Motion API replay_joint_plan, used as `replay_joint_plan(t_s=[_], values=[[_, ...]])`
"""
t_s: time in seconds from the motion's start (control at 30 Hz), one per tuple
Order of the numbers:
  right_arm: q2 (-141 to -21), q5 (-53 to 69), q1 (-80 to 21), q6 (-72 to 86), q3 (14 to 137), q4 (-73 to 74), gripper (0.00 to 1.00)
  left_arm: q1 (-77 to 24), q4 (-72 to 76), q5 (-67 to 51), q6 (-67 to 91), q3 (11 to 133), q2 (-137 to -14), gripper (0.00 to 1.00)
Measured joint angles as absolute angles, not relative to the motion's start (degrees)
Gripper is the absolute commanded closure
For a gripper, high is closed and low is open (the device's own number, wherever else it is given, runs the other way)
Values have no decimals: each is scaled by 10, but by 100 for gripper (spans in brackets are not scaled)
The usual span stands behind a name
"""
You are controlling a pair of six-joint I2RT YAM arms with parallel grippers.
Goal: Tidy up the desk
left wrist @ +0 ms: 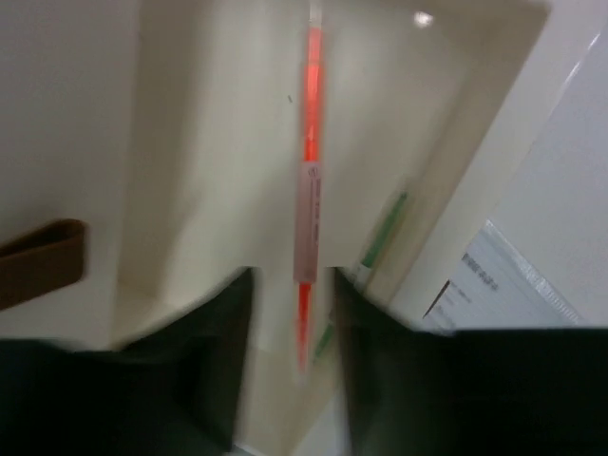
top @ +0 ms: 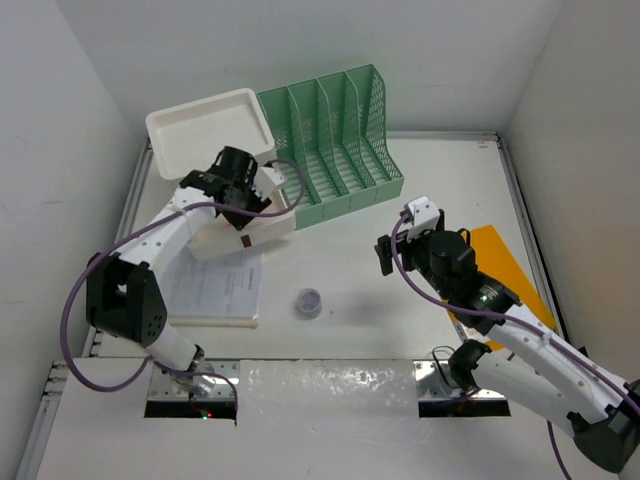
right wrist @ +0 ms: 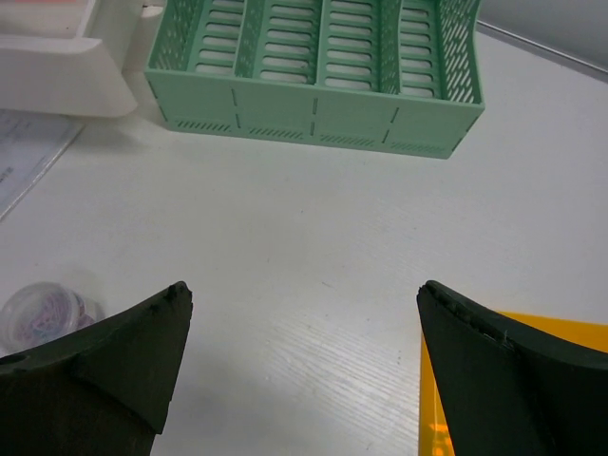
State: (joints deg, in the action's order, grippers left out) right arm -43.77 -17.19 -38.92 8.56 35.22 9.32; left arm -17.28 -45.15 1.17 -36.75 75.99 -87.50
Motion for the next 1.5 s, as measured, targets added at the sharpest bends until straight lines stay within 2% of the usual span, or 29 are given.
replay_joint_plan(t_s=[0.03,0.17,0.3,0.37,0.4,0.47,0.53,0.67,0.8,1.03,1.2,1.4,1.5], values=[[-438,-169,-389,85,352,93,2,-174,-458,23,-372,750,-882,2],[-443,-152,-389,81,352,90,1,-173,-467,59,-373,774,-892,0],[-486,-111,-389,75,352,63,3,-173,-484,69,-360,861,-889,0],[-525,-84,-389,76,352,40,22,-177,-477,79,-344,897,-877,0],[-550,-68,-389,81,352,22,49,-178,-458,89,-338,909,-868,0],[-603,-37,-390,98,353,-17,77,-172,-413,114,-320,919,-845,0],[-664,-6,-396,123,361,-66,100,-145,-381,123,-296,928,-828,0],[-804,-4,-454,150,436,-125,100,-16,-342,105,-251,957,-843,0],[-941,-3,-527,160,541,-197,100,92,-311,105,-223,929,-876,0],[-1098,-14,-533,222,651,-252,100,114,-285,70,-205,881,-902,1],[-1169,-9,-529,240,723,-234,100,114,-244,27,-193,865,-916,5],[-1201,-8,-537,243,781,-192,100,126,-194,-55,-171,846,-926,28],[-1212,-8,-530,247,795,-191,100,130,-164,-90,-163,827,-926,47]])
